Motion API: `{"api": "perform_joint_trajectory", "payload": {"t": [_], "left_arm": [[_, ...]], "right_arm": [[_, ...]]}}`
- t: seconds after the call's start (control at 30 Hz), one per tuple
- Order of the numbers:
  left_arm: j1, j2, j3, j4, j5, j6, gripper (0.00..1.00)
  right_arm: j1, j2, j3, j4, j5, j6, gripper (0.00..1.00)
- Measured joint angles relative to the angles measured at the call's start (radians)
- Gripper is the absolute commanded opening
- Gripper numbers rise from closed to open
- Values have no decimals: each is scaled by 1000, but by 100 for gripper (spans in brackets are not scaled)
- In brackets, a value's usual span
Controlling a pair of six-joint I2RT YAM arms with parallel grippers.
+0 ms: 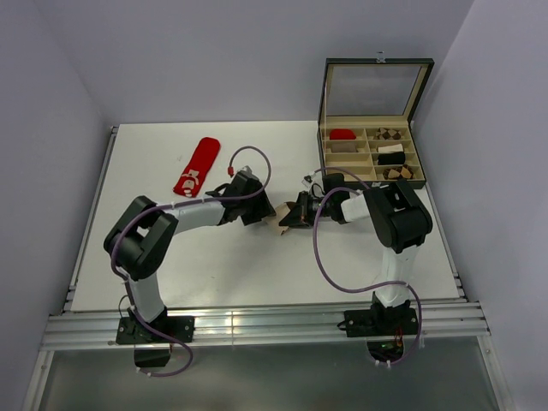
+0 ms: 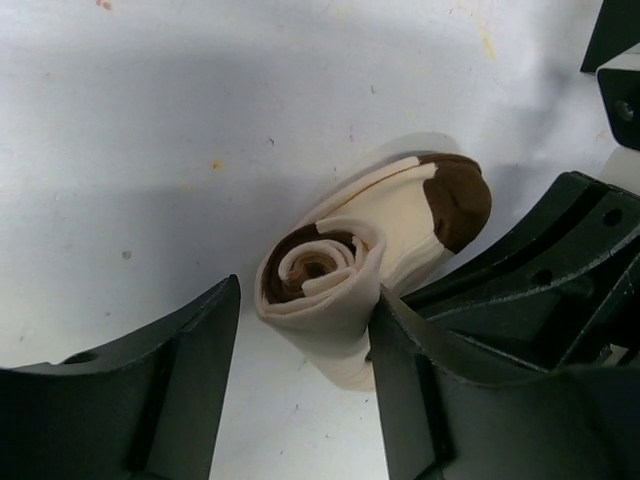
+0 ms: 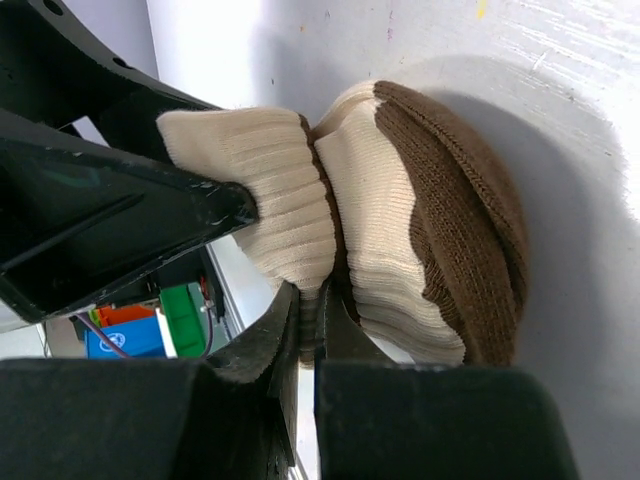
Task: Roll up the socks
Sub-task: Roll the sock at the center of the board.
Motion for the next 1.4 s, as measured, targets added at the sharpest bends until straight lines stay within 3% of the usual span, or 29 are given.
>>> {"api": "perform_joint_trajectory", "payload": {"t": [0.13,0.23,0.3,0.47,0.57,0.77,0.93,1.13,1.4], "left_arm": [[-2,35,26,6,3,-2,48],[-2,54,39,11,9,-13,34],[-2,56,45,9,11,-18,27],[-9,59,51,0,19,-22,25],[-14,60,60,-14,21,-17,25],[-19,67,87,-51,14,12,25],[-26,69,107,-84,-1,39,25],[-27,73,117,-95,-2,56,25],[-28,73,117,-95,-1,63,25]], "right_arm": [[0,0,1,-1,1,0,0],[-2,-1,1,-3,4,-1,1],[-2,-10,0,-10,14,-5,12],[10,-96,-31,-60,107,-46,43],[32,-183,-55,-132,220,-98,50],[137,-397,-67,-274,532,-227,53],[310,-516,-66,-288,776,-347,53],[435,-514,-67,-283,945,-440,54],[512,-412,-67,-228,1058,-507,53]]}}
